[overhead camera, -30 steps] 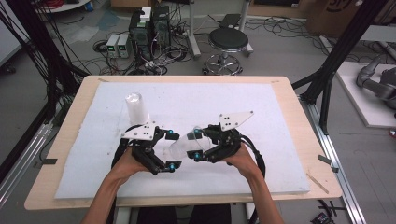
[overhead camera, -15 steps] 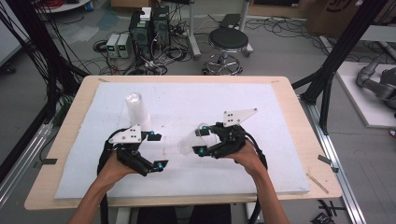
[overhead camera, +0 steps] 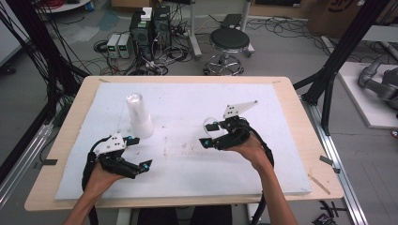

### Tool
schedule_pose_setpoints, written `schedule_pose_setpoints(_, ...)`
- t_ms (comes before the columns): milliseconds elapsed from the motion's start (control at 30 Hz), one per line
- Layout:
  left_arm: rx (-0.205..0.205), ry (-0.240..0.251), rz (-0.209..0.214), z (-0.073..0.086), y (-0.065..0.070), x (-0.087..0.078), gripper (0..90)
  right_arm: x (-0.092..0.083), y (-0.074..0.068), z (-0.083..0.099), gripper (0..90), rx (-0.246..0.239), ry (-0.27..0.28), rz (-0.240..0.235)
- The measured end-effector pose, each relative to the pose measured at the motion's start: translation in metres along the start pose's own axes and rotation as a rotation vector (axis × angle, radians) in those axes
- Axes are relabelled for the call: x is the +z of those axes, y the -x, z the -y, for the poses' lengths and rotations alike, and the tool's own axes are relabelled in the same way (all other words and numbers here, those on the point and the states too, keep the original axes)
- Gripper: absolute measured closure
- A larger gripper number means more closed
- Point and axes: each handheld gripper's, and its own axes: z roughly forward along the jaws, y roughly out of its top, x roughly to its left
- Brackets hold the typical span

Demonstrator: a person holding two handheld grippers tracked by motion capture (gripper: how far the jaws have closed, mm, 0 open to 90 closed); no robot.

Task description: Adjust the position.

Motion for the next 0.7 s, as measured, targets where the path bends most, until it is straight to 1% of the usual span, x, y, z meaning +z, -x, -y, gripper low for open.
schedule_pose_setpoints(67, -0.002, 0.006, -0.032, 0.005, 0.0, -0.002, 2.6, 0.001, 0.001, -0.003, 33.1, 0.004, -0.026, 0.032)
schedule_pose_setpoints(133, -0.018, 0.021, -0.067, 0.009, -0.002, -0.004, 2.6, 0.002, 0.002, -0.007, 33.1, 0.014, -0.055, 0.061)
schedule_pose_setpoints(200, -0.028, 0.033, -0.098, 0.013, -0.004, -0.007, 2.6, 0.004, 0.002, -0.011, 33.1, 0.007, -0.09, 0.092)
schedule_pose_setpoints(233, -0.041, 0.04, -0.112, 0.015, -0.005, -0.008, 2.6, 0.005, 0.002, -0.013, 33.3, 0.01, -0.108, 0.109)
schedule_pose_setpoints(267, -0.043, 0.044, -0.128, 0.017, -0.006, -0.01, 2.6, 0.006, 0.002, -0.016, 33.4, 0.01, -0.124, 0.125)
schedule_pose_setpoints(333, -0.047, 0.054, -0.15, 0.02, -0.007, -0.012, 2.6, 0.008, 0.002, -0.02, 33.4, 0.01, -0.155, 0.158)
schedule_pose_setpoints(433, -0.061, 0.082, -0.186, 0.025, -0.007, -0.015, 2.6, 0.012, 0.003, -0.027, 33.5, 0.016, -0.197, 0.191)
schedule_pose_setpoints(500, -0.053, 0.086, -0.209, 0.028, -0.008, -0.017, 2.6, 0.015, 0.003, -0.031, 33.5, 0.02, -0.231, 0.215)
schedule_pose_setpoints(533, -0.057, 0.093, -0.215, 0.029, -0.009, -0.018, 2.6, 0.017, 0.003, -0.033, 33.5, 0.022, -0.247, 0.227)
schedule_pose_setpoints(633, -0.072, 0.106, -0.223, 0.033, -0.011, -0.019, 2.6, 0.022, 0.004, -0.037, 33.6, 0.029, -0.261, 0.233)
schedule_pose_setpoints(700, -0.078, 0.109, -0.223, 0.035, -0.013, -0.019, 2.6, 0.025, 0.004, -0.039, 33.6, 0.036, -0.282, 0.247)
